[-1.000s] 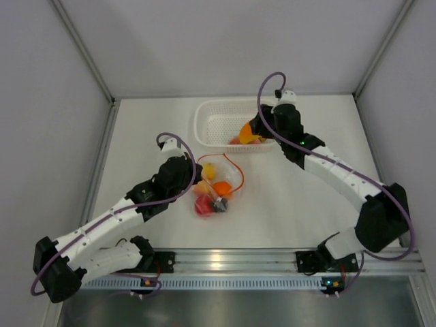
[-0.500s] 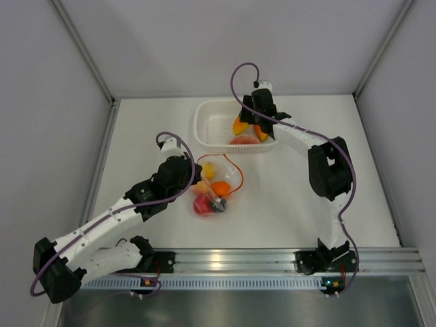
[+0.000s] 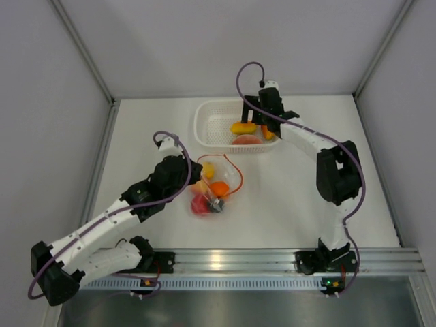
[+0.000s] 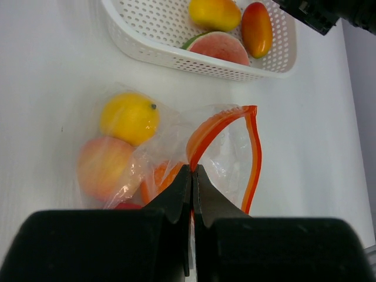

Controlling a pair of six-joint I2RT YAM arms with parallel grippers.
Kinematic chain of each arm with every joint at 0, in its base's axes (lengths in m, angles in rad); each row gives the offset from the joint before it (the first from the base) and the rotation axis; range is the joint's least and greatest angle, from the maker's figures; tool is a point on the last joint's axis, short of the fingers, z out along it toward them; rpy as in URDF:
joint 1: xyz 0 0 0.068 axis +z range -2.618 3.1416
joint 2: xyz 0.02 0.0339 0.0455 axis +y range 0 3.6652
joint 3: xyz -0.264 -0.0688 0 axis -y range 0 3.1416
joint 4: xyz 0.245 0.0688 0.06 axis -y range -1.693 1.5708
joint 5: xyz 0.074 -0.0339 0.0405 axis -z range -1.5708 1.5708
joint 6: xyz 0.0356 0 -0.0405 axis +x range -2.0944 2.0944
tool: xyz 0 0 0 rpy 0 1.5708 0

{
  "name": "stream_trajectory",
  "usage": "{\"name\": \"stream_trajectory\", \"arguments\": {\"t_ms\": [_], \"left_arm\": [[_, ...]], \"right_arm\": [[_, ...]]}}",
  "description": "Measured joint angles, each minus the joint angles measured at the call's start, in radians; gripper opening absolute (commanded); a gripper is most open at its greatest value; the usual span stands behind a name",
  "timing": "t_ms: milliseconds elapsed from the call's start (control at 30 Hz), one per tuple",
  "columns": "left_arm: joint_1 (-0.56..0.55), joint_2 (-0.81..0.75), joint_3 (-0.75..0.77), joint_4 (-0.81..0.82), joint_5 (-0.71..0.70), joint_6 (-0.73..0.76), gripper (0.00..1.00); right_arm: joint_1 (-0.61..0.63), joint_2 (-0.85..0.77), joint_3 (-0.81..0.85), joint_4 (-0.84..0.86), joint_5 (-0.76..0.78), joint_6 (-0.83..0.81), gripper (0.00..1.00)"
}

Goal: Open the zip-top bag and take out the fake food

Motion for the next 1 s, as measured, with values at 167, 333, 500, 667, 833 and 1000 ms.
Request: {"name": "stream_trajectory", "arguments": {"t_ms": [167, 333, 500, 667, 833, 1000], "left_arm": [[0.000, 0.000, 0.016, 0.000, 0.006, -0.024, 0.00], [0.000, -0.003, 0.023, -0.002, 0.004, -0.053, 0.00], [0.000, -0.002, 0.032, -0.003, 0.003, -0.083, 0.00], [0.000, -0.002, 0.035, -0.003, 0.018, -0.111, 0.00], [0.000, -0.006, 0.035, -0.003, 0.051, -0.139, 0.00], [0.000, -0.036, 0.034, -0.003, 0.071, -0.167, 0.00]], "right_arm": [[-0.010, -0.285, -0.203, -0.021, -0.105, 0.016, 0.82], [0.012, -0.653, -0.439, 0.041, -0.317, 0.082, 0.60], [0.215, -0.845, -0.598, 0.064, -0.367, 0.135, 0.54], [0.399, -0.830, -0.716, 0.107, -0.355, 0.192, 0.48], [0.495, -0.731, -0.738, 0.134, -0.238, 0.228, 0.47], [0.596, -0.647, -0.738, 0.167, -0.107, 0.253, 0.46]]}}
